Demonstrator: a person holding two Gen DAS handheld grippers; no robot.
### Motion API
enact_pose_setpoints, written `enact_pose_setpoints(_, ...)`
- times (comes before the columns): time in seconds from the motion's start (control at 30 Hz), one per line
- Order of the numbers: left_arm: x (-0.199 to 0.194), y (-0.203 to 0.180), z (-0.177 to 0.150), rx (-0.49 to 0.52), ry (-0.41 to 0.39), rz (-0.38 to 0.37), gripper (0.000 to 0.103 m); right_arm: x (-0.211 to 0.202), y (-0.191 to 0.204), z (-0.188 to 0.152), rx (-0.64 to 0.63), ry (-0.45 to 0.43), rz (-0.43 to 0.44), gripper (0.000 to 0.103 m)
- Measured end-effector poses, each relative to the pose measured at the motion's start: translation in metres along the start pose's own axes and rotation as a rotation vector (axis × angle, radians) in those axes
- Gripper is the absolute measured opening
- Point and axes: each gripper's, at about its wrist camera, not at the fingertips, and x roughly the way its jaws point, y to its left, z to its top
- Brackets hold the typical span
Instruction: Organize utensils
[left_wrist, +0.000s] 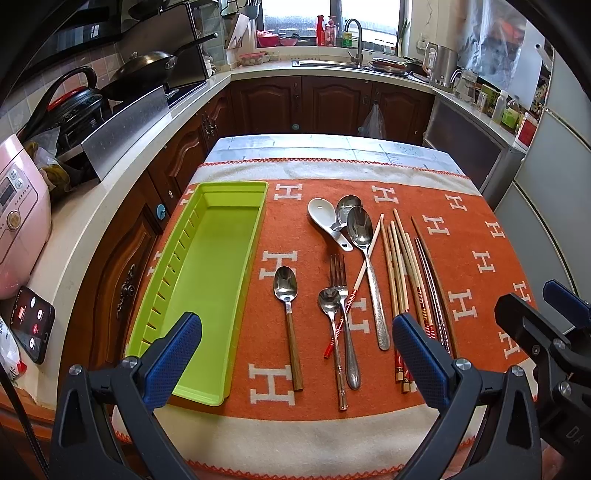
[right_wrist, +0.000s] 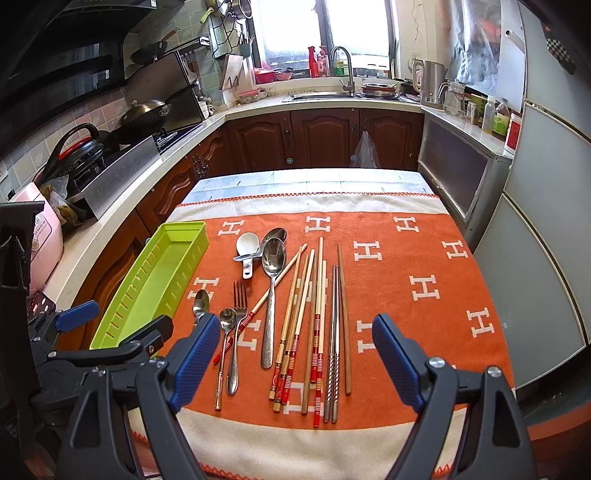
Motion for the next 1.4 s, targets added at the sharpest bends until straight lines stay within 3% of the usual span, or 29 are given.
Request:
enact_pose_setpoints(0.93,-0.003,-0.005,0.000,0.016,-0.002,0.032,0.102,0.001,-0.006,0.000,0.022,0.009,0.015,0.085)
enact_pose_setpoints(1.4,0.011,-0.005,0.002,0.004,0.090,-0.058,0.101,0.003,-0.010,-0.001,0.029,0.010,0.023,0.085)
